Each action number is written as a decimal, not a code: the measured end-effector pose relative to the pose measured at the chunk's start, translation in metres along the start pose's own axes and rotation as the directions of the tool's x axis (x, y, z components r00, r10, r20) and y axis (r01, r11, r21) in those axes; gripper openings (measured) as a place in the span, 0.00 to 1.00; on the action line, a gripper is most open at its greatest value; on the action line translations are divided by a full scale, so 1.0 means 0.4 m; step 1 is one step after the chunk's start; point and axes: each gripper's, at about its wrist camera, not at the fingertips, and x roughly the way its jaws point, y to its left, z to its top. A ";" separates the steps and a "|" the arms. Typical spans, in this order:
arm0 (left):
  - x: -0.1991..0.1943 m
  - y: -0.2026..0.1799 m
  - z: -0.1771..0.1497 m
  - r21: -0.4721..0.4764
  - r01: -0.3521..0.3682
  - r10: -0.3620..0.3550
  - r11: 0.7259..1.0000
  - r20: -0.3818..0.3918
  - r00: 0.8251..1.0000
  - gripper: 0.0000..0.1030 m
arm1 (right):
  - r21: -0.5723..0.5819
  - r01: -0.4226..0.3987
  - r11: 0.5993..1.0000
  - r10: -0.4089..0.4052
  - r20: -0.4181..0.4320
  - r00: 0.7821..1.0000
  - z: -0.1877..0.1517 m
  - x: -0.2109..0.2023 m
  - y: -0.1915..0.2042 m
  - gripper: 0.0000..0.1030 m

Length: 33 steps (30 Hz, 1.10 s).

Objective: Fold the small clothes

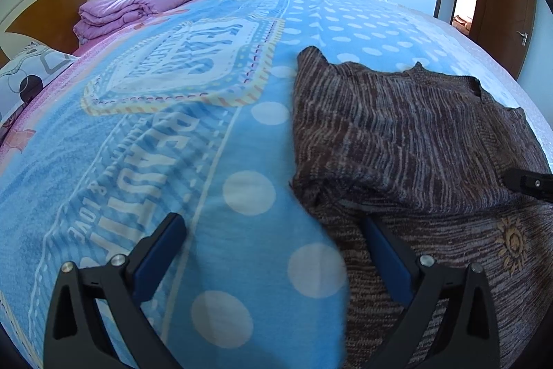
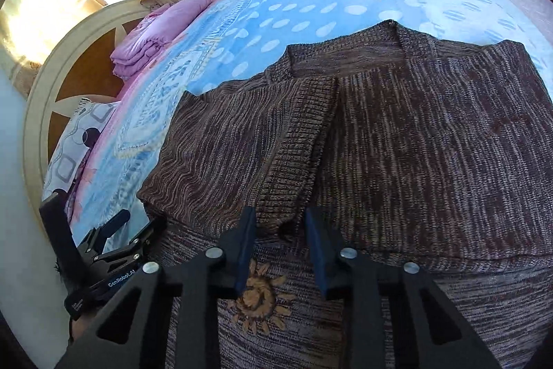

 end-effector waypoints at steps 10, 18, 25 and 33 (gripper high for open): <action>0.001 0.004 0.002 -0.003 0.001 -0.001 1.000 -0.003 1.000 1.00 | -0.140 0.154 0.978 -0.128 0.178 0.976 0.026 -0.140 0.007 0.05; 0.002 0.006 0.002 -0.003 0.001 -0.001 1.000 0.000 1.000 1.00 | -0.104 0.147 0.984 -0.141 0.058 0.988 -0.002 -0.069 -0.079 0.05; -0.098 0.062 -0.008 -0.089 0.081 -0.065 0.993 0.171 0.983 1.00 | -0.057 0.062 0.996 -0.056 0.098 0.994 0.001 -0.119 -0.119 0.10; -0.031 0.009 0.079 0.018 -0.004 0.002 1.000 0.119 0.993 1.00 | -0.009 0.079 0.997 -0.078 0.097 0.992 0.158 -0.026 -0.135 0.38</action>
